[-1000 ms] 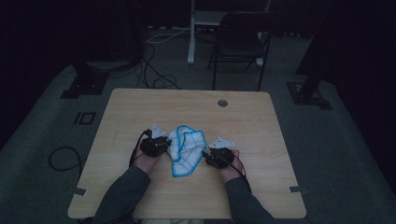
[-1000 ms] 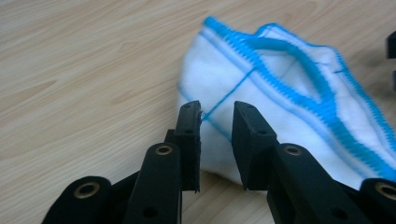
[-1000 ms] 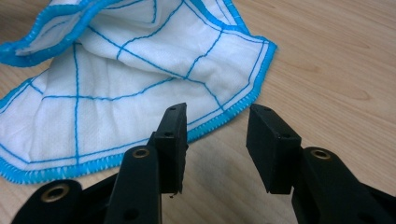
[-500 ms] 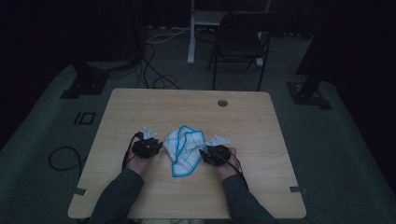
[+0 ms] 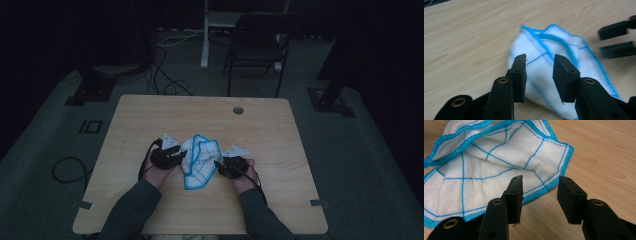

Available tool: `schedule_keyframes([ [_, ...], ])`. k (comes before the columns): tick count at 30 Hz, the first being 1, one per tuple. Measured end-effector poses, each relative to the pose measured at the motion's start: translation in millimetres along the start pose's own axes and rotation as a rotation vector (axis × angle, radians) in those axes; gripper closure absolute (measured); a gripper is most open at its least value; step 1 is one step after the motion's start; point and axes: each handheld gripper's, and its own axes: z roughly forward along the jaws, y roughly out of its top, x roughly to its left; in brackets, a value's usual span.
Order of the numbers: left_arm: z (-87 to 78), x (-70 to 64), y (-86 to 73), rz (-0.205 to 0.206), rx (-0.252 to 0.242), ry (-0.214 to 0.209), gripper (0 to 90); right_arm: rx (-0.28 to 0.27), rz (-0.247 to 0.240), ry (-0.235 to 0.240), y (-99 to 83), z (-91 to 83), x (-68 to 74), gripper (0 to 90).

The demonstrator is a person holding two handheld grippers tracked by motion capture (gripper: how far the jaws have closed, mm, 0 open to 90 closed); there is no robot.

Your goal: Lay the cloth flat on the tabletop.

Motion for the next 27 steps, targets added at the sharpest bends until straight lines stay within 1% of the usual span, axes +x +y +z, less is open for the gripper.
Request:
schedule_keyframes([
  [4,1.6,-12.7,1.7,0.025,0.000,-0.020,60.2,0.003,0.007,0.001,-2.3,-0.4,-0.1,55.5],
  [7,4.0,-19.0,0.7,0.031,0.004,-0.035,57.7,0.002,0.007,0.002,-2.4,-0.2,0.0,55.4],
  [9,5.2,-23.8,0.1,0.047,0.011,-0.042,56.4,0.000,0.008,0.004,-2.3,0.0,0.2,55.3],
  [12,7.6,-31.5,-1.3,0.060,0.011,-0.054,54.5,0.003,0.009,0.004,-2.4,0.6,0.4,55.2],
  [14,8.5,-33.4,-2.2,0.067,0.015,-0.055,53.8,0.002,0.010,0.004,-2.4,0.7,0.4,55.2],
  [15,11.0,-36.1,-4.6,0.079,0.028,-0.042,53.8,0.003,0.010,0.004,-2.3,0.7,0.5,55.2],
  [17,13.1,-36.3,-7.9,0.082,0.047,-0.032,53.8,-0.002,0.012,0.005,-1.5,0.5,0.7,55.2],
  [19,14.1,-35.9,-10.3,0.078,0.059,-0.010,57.2,-0.005,0.012,0.004,-1.1,0.7,0.1,55.2],
  [22,11.5,-32.8,-11.8,0.071,0.061,0.014,68.7,-0.005,0.019,0.004,-1.1,1.7,-1.8,55.7],
  [27,3.4,-25.1,-10.7,0.063,0.050,0.015,82.1,-0.004,0.028,0.000,-0.7,3.7,-5.4,58.2],
])
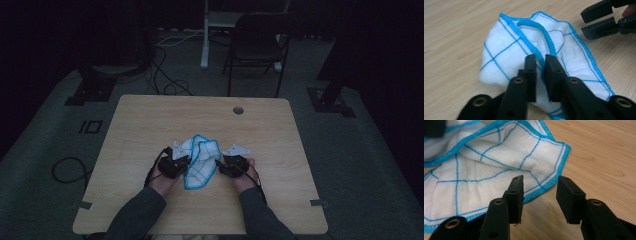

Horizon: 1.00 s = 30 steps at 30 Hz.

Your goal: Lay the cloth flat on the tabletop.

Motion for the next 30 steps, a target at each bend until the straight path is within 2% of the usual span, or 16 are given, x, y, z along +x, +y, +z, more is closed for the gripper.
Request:
schedule_keyframes([
  [4,-4.6,8.2,-1.3,-0.016,-0.004,0.012,88.3,0.002,-0.002,-0.009,4.7,1.7,-2.8,58.8],
  [11,-9.7,20.5,-3.0,-0.043,-0.010,0.034,89.3,-0.004,0.001,-0.034,17.2,7.7,-9.7,61.4],
  [20,-13.1,31.2,-5.0,-0.068,-0.018,0.050,89.4,0.006,0.018,-0.063,35.5,31.4,-18.5,64.8],
  [26,-14.0,33.9,-4.2,-0.073,-0.021,0.054,89.4,0.040,0.064,-0.068,43.9,49.8,-26.9,63.7],
  [30,-13.7,35.1,-4.7,-0.082,-0.027,0.057,89.4,0.056,0.126,-0.039,45.4,61.0,-31.5,62.9],
])
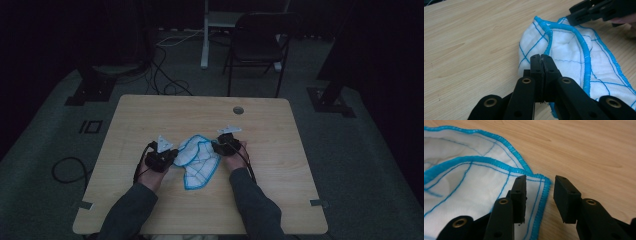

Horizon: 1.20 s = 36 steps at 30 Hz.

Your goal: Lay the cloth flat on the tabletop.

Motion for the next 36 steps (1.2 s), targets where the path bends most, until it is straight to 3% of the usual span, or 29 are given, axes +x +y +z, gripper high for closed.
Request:
schedule_keyframes([
  [2,0.1,0.7,0.1,0.003,0.002,-0.001,89.4,0.021,0.008,0.004,-0.4,5.4,1.3,65.8],
  [7,0.2,2.3,0.7,0.000,0.002,0.002,89.4,0.017,0.010,0.030,1.2,5.0,2.7,86.1],
  [22,-4.7,17.5,7.2,-0.027,-0.016,0.035,89.4,-0.072,-0.044,0.031,7.6,-39.5,1.3,86.7],
  [30,-11.1,29.9,8.7,-0.061,-0.030,0.053,89.5,-0.102,-0.039,0.018,12.4,-52.9,-7.7,86.8],
  [36,-15.4,31.0,1.5,-0.068,-0.020,0.052,89.5,-0.123,-0.039,0.012,16.3,-64.8,-12.7,86.9],
])
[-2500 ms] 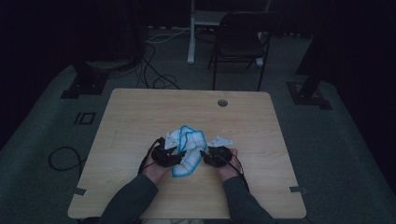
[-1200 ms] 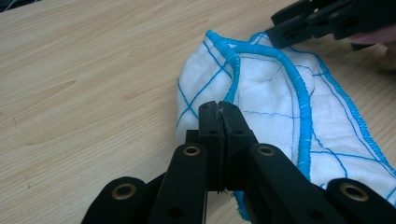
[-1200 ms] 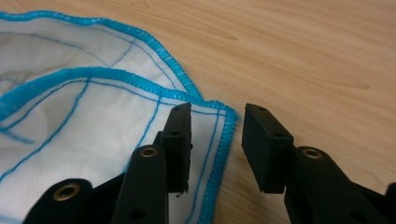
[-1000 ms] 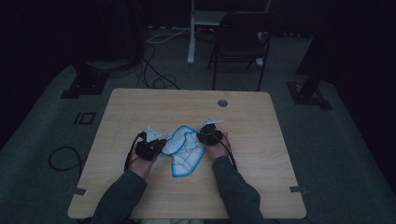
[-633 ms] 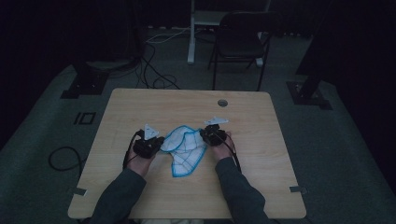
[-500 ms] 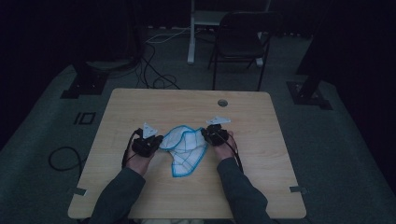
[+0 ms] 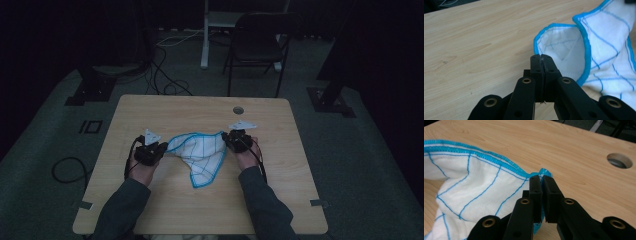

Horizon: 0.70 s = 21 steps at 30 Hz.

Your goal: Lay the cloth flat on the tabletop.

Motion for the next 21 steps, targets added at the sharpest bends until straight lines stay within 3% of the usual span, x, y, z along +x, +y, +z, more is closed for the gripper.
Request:
schedule_keyframes([
  [8,-7.1,2.0,-13.2,-0.029,0.004,-0.013,89.5,-0.028,-0.020,-0.003,8.1,-13.1,1.6,87.0],
  [12,-14.2,-3.8,-19.5,-0.032,0.005,-0.030,89.5,-0.048,-0.024,0.008,12.3,-20.6,3.9,87.0],
  [21,-23.0,-15.6,-34.8,-0.042,0.010,-0.057,89.5,-0.078,-0.081,0.053,9.8,-38.7,27.8,87.1],
])
